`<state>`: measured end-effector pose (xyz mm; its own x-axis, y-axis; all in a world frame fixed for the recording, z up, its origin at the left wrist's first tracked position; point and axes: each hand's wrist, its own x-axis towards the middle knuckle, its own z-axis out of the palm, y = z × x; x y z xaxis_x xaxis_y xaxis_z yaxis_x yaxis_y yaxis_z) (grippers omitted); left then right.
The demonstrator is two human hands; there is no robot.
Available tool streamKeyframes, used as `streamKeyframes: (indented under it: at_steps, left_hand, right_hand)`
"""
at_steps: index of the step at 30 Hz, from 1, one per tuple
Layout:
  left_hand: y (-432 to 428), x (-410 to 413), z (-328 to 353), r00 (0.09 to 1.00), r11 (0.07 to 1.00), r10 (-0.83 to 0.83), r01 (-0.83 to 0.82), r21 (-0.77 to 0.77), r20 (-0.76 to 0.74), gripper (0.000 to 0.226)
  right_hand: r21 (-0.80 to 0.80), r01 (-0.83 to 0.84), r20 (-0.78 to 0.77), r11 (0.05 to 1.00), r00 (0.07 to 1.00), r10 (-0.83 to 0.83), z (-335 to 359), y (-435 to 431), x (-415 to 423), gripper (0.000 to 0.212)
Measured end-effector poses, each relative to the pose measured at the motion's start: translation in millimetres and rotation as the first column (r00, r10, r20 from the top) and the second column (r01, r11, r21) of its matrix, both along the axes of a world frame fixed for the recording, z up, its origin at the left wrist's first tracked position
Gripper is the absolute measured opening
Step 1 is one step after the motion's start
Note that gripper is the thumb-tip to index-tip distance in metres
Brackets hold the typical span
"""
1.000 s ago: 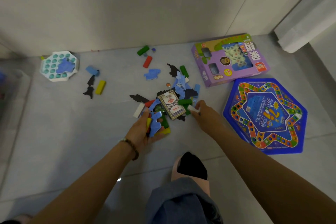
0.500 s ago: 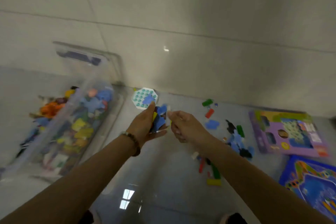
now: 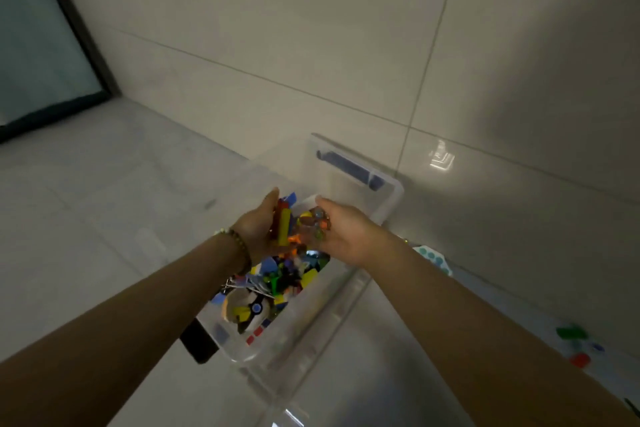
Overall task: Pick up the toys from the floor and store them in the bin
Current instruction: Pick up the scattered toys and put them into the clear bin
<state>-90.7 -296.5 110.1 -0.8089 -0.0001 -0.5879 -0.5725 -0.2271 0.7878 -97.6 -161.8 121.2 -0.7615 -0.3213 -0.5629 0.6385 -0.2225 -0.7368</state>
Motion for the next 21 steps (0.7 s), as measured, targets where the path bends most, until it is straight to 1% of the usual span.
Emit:
streamKeyframes:
  at_steps: [1,3,5,7,10,11,12,13,15,17,19,21]
  left_hand:
    - [-12.7,-1.9,-7.1,0.999,0.999,-0.036,0.037,-0.027,0.02,0.06]
    - [-29.4,-2.7,-16.7,0.996,0.981,-0.079,0.085,-0.173,0.04,0.066]
    - [-36.4,-2.1,-25.6,0.998,0.967,-0.055,0.059,-0.246,0.023,0.066]
    - [-31.7,0.0,-28.9,0.999,0.967,-0.047,0.041,-0.251,-0.02,0.065]
    - [-8.7,5.8,-24.2,0.991,0.97,-0.102,0.079,-0.232,-0.087,0.059]
    - [1.6,7.3,-20.5,0.986,0.972,-0.119,0.091,-0.219,-0.117,0.057]
    - [12.8,7.9,-16.3,0.978,0.97,-0.137,0.101,-0.221,-0.157,0.054]
    - [24.3,8.6,-11.9,0.966,0.965,-0.16,0.109,-0.239,-0.205,0.051]
    - [49.5,10.0,-4.7,0.929,0.956,-0.204,0.121,-0.268,-0.308,0.038]
    - [81.2,13.5,-0.3,0.894,0.95,-0.264,0.175,-0.259,-0.362,0.025]
    - [118.9,20.5,-4.8,0.868,0.928,-0.347,0.262,-0.266,-0.355,0.021]
    - [157.3,32.3,-21.2,0.848,0.891,-0.431,0.348,-0.291,-0.307,0.021]
  right_hand:
    - [-0.037,0.002,0.047,0.999,0.999,0.0,-4.0,-2.8,-4.6,0.029]
    - [-0.077,-0.013,0.093,0.997,0.995,0.021,-14.1,0.4,-11.9,0.036]
    - [-0.07,-0.059,0.065,0.996,0.996,0.064,-25.1,12.7,-15.4,0.043]
    - [-0.053,-0.071,0.008,0.996,0.997,0.071,-32.4,31.8,-13.4,0.039]
    - [-0.067,-0.011,-0.058,0.998,0.998,0.007,-35.8,74.0,-1.6,0.025]
    - [-0.069,0.02,-0.073,0.997,0.997,-0.025,-35.5,91.3,4.1,0.028]
    - [-0.067,0.049,-0.083,0.997,0.995,-0.054,-34.7,110.5,11.2,0.035]
    - [-0.054,0.073,-0.089,0.996,0.993,-0.078,-34.6,130.6,19.1,0.04]
    - [0.007,0.118,-0.091,0.993,0.989,-0.117,-38.3,173.7,39.4,0.034]
    - [0.115,0.156,-0.078,0.981,0.986,-0.147,-48.8,218.6,65.5,0.031]
    - [0.238,0.183,-0.053,0.954,0.983,-0.176,-66.1,260.3,94.0,0.036]
    - [0.319,0.217,-0.026,0.923,0.975,-0.221,-86.9,297.2,122.6,0.045]
